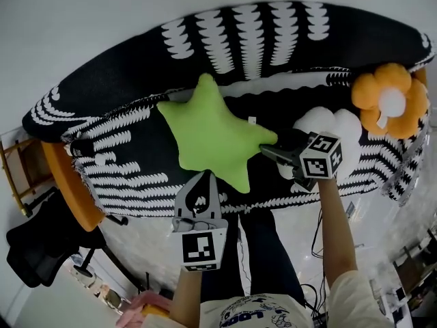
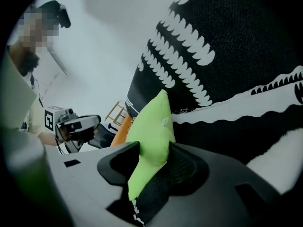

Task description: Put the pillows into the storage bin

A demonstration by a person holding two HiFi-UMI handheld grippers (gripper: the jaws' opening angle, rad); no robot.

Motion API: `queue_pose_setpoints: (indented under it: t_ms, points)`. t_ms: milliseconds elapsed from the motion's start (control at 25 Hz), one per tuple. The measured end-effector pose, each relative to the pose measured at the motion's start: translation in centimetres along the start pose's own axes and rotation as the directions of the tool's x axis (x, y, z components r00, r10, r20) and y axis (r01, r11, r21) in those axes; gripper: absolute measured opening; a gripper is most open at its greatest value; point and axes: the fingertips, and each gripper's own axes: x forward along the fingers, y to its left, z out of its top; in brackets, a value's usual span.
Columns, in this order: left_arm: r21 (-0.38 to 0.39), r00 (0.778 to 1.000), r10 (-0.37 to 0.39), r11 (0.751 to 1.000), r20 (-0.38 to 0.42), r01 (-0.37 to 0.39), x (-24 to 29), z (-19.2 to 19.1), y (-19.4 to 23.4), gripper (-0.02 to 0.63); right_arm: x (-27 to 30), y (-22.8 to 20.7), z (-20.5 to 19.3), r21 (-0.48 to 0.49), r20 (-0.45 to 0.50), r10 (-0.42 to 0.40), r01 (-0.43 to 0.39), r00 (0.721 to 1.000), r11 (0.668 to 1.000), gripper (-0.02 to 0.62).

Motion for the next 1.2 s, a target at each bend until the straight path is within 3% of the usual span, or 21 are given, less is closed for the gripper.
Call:
queue_pose_setpoints:
  t_ms: [160,480,880,1040,1200]
  points:
    - [-0.007,1.000,0.009,1.000,0.025,-0.009,-1.8,0.6,0.8,0.012,0.2,4.0,0.9,-0.016,0.044,0.004,-0.003,0.999,1.000,0.170]
    - [-0.030,0.995,0.053,0.998,0.086,-0.050,-7.6,2.4,4.6,0.014,2.0,10.9,3.1,-0.087,0.117,-0.227,0.238,0.967,0.967,0.107]
    - [-0.028,0.976,0.071,0.997,0.204,-0.067,-16.9,5.1,9.5,0.013,5.0,22.9,7.4,-0.213,0.191,-0.324,0.362,0.926,0.908,0.083]
    - [-0.015,0.963,0.033,0.999,0.269,-0.030,-20.2,6.5,10.4,0.013,3.4,26.7,7.8,-0.210,0.247,-0.422,0.473,0.873,0.856,0.077]
    - [0.049,0.940,-0.062,0.998,0.335,0.049,-22.3,9.1,8.9,0.012,-2.0,29.0,7.5,-0.040,0.368,-0.510,0.561,0.778,0.827,0.077]
